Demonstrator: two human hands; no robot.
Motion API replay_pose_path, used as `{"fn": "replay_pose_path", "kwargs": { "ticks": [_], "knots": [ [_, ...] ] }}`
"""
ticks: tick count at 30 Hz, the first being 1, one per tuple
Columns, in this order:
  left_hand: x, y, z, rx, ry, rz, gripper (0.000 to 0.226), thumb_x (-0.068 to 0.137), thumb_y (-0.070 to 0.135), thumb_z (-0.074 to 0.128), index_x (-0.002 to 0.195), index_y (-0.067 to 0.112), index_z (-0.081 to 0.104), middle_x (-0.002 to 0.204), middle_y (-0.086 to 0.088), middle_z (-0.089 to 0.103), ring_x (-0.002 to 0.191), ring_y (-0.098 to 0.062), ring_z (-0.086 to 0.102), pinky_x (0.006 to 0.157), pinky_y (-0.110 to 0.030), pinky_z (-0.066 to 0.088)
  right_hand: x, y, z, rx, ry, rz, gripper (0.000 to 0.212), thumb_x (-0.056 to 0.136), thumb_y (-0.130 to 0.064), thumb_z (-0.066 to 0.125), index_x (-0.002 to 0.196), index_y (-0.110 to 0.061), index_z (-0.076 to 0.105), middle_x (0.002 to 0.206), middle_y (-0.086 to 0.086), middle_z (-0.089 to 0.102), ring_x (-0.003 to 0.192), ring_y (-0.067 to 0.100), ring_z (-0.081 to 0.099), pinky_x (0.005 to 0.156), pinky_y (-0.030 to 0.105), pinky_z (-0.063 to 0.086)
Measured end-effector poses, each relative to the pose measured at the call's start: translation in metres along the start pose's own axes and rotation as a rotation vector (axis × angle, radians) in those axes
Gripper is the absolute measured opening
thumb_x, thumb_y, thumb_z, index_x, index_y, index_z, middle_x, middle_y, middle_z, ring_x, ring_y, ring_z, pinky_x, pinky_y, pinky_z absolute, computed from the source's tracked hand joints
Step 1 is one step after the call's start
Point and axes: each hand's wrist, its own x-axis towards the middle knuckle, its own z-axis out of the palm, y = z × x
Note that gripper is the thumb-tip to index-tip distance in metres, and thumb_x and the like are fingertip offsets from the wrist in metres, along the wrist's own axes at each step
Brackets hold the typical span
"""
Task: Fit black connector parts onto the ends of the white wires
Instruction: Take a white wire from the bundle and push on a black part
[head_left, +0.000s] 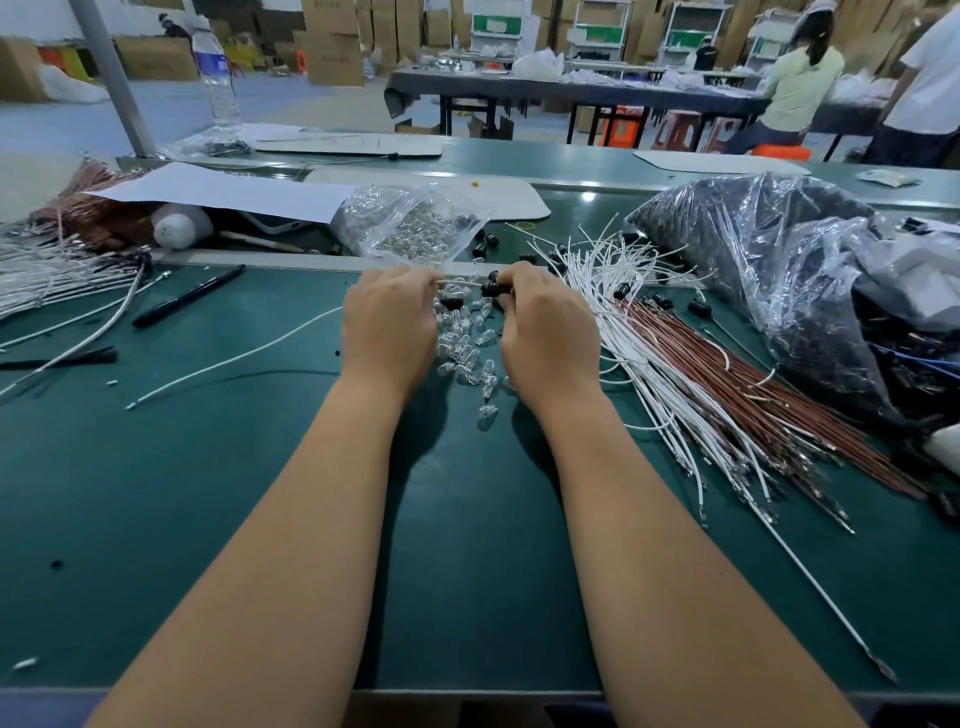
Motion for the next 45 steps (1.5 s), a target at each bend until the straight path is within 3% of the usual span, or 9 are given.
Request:
{"fn": "replay_pose_path", "kwargs": {
  "ticks": [5, 7, 11, 14, 20, 24, 31, 38, 45],
  "knots": [
    [-0.002, -0.005, -0.002, 0.086, 0.022, -0.143, 0.020, 0.090, 0.003, 0.042, 0.085, 0.006, 0.061, 0.086, -0.015, 0.063, 0.077, -0.025, 0.039, 0.067, -0.032, 0.022, -0.001, 0.000, 0.001, -0.065, 0.028, -0.012, 0.024, 0.087, 0.002, 0.055, 0.106, -0.012, 0.062, 0.093, 0.001, 0.068, 0.084, 0.020, 0.060, 0.075, 0.023, 0.020],
    [-0.001, -0.007, -0.001, 0.094, 0.012, -0.171, 0.021, 0.090, 0.002, 0.042, 0.088, 0.005, 0.062, 0.090, -0.016, 0.063, 0.079, -0.027, 0.041, 0.068, -0.033, 0.024, -0.001, 0.001, 0.001, -0.015, 0.011, 0.002, 0.024, 0.088, 0.003, 0.054, 0.106, -0.010, 0.062, 0.093, 0.002, 0.067, 0.083, 0.020, 0.059, 0.075, 0.023, 0.026],
    [-0.002, 0.003, -0.001, -0.100, -0.012, 0.016, 0.030, 0.089, 0.002, 0.050, 0.114, 0.008, 0.066, 0.109, -0.010, 0.068, 0.104, -0.028, 0.056, 0.088, -0.034, 0.040, 0.000, -0.001, -0.002, 0.113, -0.058, 0.023, 0.020, 0.092, 0.000, 0.051, 0.108, -0.007, 0.061, 0.098, 0.007, 0.066, 0.085, 0.024, 0.059, 0.075, 0.032, 0.045],
    [-0.005, 0.017, 0.001, -0.279, -0.025, 0.113, 0.024, 0.087, 0.000, 0.055, 0.106, 0.006, 0.069, 0.103, -0.009, 0.069, 0.097, -0.026, 0.059, 0.085, -0.028, 0.042, -0.001, -0.003, -0.001, 0.210, -0.090, 0.037, 0.017, 0.095, -0.005, 0.049, 0.108, -0.007, 0.060, 0.102, 0.010, 0.066, 0.090, 0.028, 0.059, 0.075, 0.038, 0.045],
    [-0.005, 0.019, -0.001, -0.648, -0.076, -0.169, 0.020, 0.086, -0.001, 0.059, 0.094, 0.013, 0.072, 0.078, 0.003, 0.069, 0.069, -0.001, 0.062, 0.069, -0.018, 0.048, -0.002, -0.004, 0.001, 0.397, -0.070, 0.074, 0.014, 0.095, -0.008, 0.052, 0.105, -0.008, 0.061, 0.098, 0.006, 0.066, 0.087, 0.024, 0.059, 0.075, 0.038, 0.048],
    [-0.003, 0.020, -0.005, -0.769, -0.074, -0.229, 0.020, 0.085, -0.002, 0.063, 0.086, 0.016, 0.070, 0.073, 0.001, 0.069, 0.068, -0.008, 0.064, 0.067, -0.022, 0.054, -0.001, -0.003, 0.001, 0.459, -0.040, 0.105, 0.015, 0.094, -0.009, 0.055, 0.106, -0.012, 0.063, 0.095, 0.001, 0.066, 0.086, 0.017, 0.059, 0.073, 0.033, 0.048],
    [-0.002, 0.008, -0.005, -0.795, -0.041, -0.280, 0.012, 0.088, 0.002, 0.062, 0.092, 0.008, 0.071, 0.071, 0.002, 0.067, 0.059, 0.005, 0.060, 0.059, -0.010, 0.045, 0.004, 0.000, -0.004, 0.627, 0.053, 0.343, 0.007, 0.092, -0.016, 0.063, 0.086, -0.014, 0.061, 0.076, -0.005, 0.061, 0.068, 0.008, 0.054, 0.064, 0.019, 0.042],
    [-0.003, 0.010, -0.006, -0.797, -0.077, -0.255, 0.013, 0.086, 0.001, 0.063, 0.085, 0.011, 0.070, 0.064, 0.003, 0.065, 0.050, 0.004, 0.052, 0.050, -0.011, 0.041, 0.005, -0.004, -0.010, 0.837, 0.020, 0.491, 0.011, 0.090, -0.010, 0.061, 0.080, -0.016, 0.060, 0.074, 0.000, 0.060, 0.072, 0.020, 0.057, 0.072, 0.038, 0.050],
    [-0.002, 0.007, -0.007, -0.893, -0.176, -0.341, 0.014, 0.086, 0.008, 0.065, 0.078, 0.018, 0.069, 0.059, 0.009, 0.063, 0.056, -0.003, 0.053, 0.056, -0.012, 0.043, 0.009, 0.002, -0.010, 1.175, -0.019, 0.681, 0.013, 0.091, -0.003, 0.058, 0.083, -0.011, 0.065, 0.070, 0.002, 0.063, 0.059, 0.010, 0.057, 0.059, 0.022, 0.049]
  ]
}}
